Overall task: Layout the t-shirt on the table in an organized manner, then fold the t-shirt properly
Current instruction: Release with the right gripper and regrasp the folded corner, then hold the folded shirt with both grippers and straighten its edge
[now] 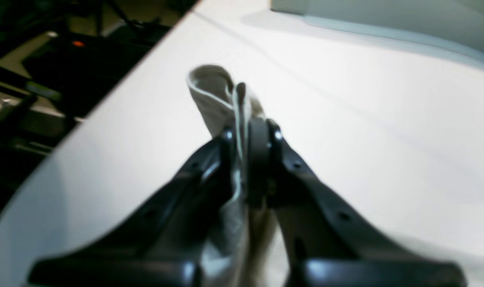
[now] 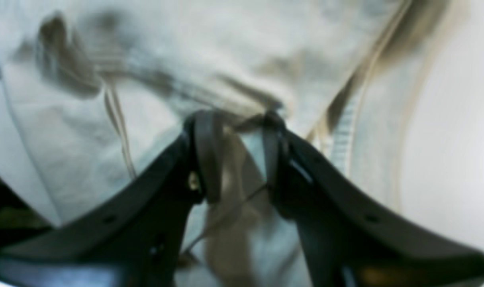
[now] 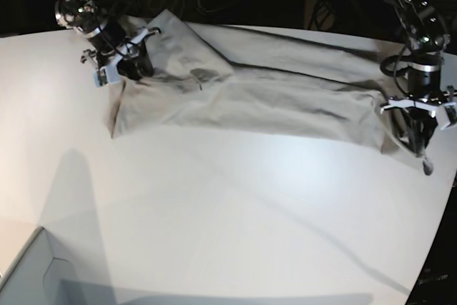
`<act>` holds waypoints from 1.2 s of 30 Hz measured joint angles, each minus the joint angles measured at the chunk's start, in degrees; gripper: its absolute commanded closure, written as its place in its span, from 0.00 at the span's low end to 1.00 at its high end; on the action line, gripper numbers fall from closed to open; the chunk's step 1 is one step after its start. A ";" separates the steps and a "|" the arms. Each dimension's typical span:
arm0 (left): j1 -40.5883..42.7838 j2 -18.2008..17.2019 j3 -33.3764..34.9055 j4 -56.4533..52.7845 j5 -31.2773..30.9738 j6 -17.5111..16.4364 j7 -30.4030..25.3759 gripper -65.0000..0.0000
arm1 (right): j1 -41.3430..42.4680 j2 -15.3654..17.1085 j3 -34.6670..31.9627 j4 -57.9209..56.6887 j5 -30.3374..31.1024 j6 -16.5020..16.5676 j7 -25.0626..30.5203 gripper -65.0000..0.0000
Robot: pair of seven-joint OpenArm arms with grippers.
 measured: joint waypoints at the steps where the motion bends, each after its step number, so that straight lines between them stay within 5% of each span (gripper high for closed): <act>1: -0.31 -0.11 -0.46 -0.42 0.00 0.13 -0.55 1.00 | 1.62 0.28 0.15 -1.75 0.37 0.00 0.63 0.72; 11: -2.78 0.17 -1.92 -3.32 0.13 0.15 -0.55 1.00 | 10.88 2.78 0.26 -4.48 -2.51 0.61 -3.69 0.72; 24: -2.29 0.04 -1.92 -3.48 0.04 0.13 -0.22 1.00 | -6.47 3.13 -0.33 19.47 -2.05 0.46 -3.23 0.71; 31: -2.43 0.02 -1.92 -3.50 0.07 0.13 -0.22 1.00 | -9.53 1.29 -1.68 16.52 -2.05 0.46 -3.15 0.44; 36: -2.43 0.04 -1.92 -3.50 0.04 0.13 -0.22 1.00 | -9.84 1.27 -3.23 13.03 -2.01 0.46 -3.10 0.47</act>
